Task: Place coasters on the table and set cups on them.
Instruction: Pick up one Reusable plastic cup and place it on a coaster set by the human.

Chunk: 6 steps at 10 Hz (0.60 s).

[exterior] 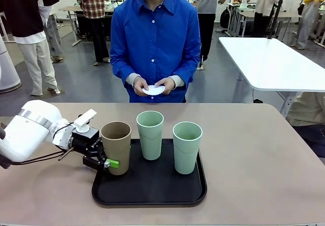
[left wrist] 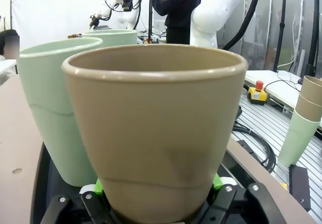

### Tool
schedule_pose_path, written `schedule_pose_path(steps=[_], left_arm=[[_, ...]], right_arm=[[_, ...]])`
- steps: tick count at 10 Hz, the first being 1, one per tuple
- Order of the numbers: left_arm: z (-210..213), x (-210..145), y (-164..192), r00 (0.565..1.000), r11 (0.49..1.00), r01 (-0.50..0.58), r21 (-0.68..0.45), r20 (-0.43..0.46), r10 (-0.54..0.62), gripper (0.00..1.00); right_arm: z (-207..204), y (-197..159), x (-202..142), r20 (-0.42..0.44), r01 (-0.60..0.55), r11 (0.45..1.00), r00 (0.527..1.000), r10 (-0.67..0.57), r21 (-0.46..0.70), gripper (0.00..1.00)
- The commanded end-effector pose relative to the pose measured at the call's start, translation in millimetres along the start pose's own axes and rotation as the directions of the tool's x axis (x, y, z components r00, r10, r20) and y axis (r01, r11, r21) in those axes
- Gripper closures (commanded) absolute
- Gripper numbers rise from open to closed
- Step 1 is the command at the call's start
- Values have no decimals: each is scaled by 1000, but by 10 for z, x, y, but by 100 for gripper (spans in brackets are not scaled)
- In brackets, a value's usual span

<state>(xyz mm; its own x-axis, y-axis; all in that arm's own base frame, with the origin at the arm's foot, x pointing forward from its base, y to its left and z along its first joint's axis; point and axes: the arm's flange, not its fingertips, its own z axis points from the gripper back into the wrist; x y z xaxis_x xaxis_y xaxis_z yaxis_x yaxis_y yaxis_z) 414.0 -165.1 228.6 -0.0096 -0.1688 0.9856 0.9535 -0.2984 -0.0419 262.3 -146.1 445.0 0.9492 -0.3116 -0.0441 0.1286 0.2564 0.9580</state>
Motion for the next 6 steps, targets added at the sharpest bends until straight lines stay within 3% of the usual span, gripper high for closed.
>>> schedule_pose_path(steps=[1,4,6], left_arm=[[175,381,-221,1000,997,23,74,15,-24,76],[534,1201,-496,1000,990,16,138,18,-19,76],[596,1536,-562,1000,988,4,155,15,-6,76]], right_arm=[[-5,8,1,3,-5,1000,1000,5,19,0],[-5,8,1,3,-5,1000,1000,5,19,0],[-5,8,1,3,-5,1000,1000,5,19,0]])
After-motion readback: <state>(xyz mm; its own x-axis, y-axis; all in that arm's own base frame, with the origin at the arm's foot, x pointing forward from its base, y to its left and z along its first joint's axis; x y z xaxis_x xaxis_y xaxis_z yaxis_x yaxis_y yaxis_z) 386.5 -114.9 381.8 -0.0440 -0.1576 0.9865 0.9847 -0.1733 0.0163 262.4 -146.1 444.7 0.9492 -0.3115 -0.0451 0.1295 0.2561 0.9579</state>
